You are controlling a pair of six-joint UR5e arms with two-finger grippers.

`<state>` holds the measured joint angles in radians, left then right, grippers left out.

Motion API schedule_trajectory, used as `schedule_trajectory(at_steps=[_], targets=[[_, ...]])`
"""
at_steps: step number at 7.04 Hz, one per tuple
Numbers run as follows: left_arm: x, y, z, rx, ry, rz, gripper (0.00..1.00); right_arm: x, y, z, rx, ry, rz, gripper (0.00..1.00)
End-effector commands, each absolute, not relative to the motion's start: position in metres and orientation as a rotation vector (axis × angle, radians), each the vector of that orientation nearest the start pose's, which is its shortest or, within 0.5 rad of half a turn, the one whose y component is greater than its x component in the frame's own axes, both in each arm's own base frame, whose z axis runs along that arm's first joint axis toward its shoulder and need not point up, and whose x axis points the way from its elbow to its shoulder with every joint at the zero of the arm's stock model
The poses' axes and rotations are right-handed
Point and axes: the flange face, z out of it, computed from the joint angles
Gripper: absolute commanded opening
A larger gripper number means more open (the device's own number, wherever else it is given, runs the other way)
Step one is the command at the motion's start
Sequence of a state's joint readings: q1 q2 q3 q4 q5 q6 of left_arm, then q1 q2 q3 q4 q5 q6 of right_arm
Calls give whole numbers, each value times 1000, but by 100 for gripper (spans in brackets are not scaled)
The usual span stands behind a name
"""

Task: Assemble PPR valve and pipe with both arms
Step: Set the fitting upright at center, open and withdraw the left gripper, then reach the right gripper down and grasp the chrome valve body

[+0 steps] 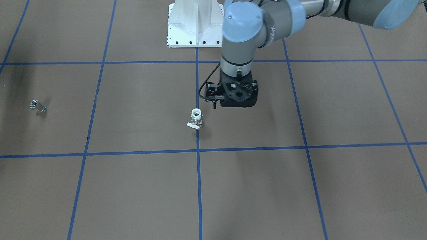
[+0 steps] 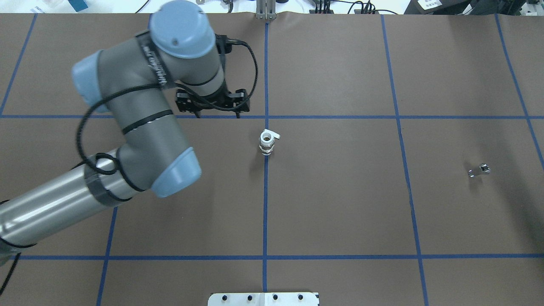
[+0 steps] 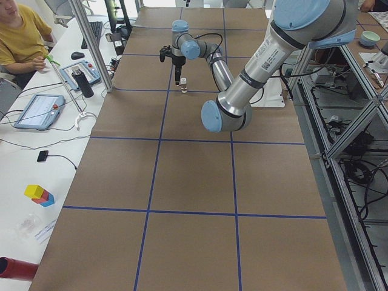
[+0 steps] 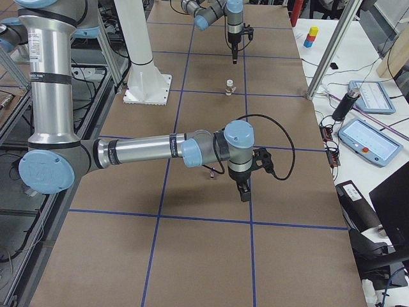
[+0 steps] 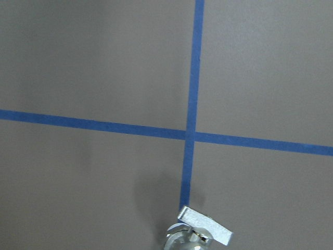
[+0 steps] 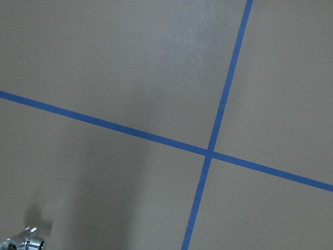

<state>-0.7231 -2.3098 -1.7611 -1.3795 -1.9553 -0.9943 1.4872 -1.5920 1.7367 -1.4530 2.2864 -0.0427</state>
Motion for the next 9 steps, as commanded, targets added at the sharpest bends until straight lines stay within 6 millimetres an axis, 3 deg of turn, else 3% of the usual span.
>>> schedule_trajectory(at_steps=[1,3,4,5,6,7,8,9], targets=[[285,-507,249,222,750,175,100,19,-497,571,236,-772,-219,100],[123,-520,375,259,648,361,100,-6,-479,542,209,-813,-158,100],[39,-523,427,268,620,404,100,-21,-468,525,200,-825,-146,100],[-35,-521,489,247,633,402,100,-41,-459,507,182,-837,-124,99],[-109,-501,556,193,677,286,100,-67,-450,500,158,-845,-99,99],[-142,-488,602,149,690,195,100,-100,-436,503,164,-848,-60,99],[-161,-474,613,199,684,169,100,-133,-415,515,182,-821,-38,99],[-158,-458,628,205,683,167,100,-142,-391,536,199,-793,-55,99]])
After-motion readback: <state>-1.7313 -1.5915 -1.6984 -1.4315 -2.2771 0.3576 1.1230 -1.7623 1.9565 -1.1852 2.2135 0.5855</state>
